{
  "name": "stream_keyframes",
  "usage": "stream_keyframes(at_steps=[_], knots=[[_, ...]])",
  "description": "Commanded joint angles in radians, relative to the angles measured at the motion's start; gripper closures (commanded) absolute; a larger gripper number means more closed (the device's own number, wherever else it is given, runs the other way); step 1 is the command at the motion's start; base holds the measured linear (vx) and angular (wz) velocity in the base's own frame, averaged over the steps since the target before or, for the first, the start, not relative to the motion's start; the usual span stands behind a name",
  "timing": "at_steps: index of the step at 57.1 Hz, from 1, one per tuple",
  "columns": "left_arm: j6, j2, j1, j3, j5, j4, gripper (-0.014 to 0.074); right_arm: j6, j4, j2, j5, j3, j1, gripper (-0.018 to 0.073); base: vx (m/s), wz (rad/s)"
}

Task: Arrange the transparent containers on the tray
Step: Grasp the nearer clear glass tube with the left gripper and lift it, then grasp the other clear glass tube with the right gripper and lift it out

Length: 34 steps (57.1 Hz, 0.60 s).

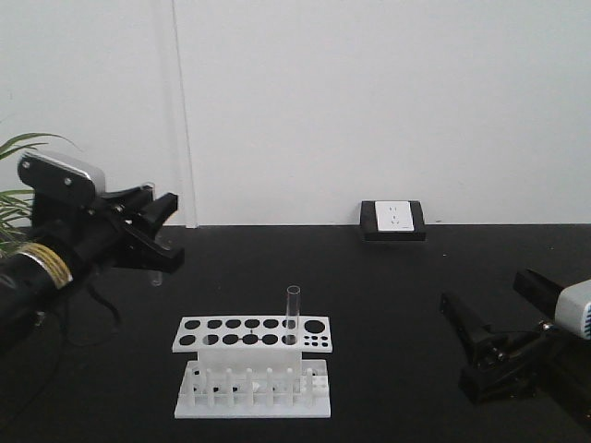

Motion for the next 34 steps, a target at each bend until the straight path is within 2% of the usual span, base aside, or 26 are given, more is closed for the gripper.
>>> stream_keyframes(at_steps=[1, 9, 21, 26, 34], knots=[[-0.060, -0.141, -0.005, -0.031, 0.116, -0.010, 0.0603, 0.000, -0.005, 0.001, -0.082, -0.029, 0.000, -0.0012, 0.00, 0.00], [-0.087, -0.268, -0.005, -0.029, 0.265, -0.013, 0.0603, 0.043, -0.027, 0.079, -0.121, -0.029, 0.000, -0.0012, 0.00, 0.00], [-0.071, -0.447, -0.004, 0.062, 0.280, 0.016, 0.0602, 0.194, -0.144, 0.266, -0.366, -0.039, 0.000, 0.0006, 0.00, 0.00], [-0.075, -0.516, -0.004, 0.116, 0.301, 0.014, 0.0601, 0.248, -0.196, 0.351, -0.405, -0.081, 0.000, 0.0023, 0.00, 0.00], [-0.083, -0.631, -0.004, 0.200, 0.347, 0.014, 0.0600, 0.307, -0.344, 0.485, -0.446, -0.200, 0.000, 0.0039, 0.00, 0.00]])
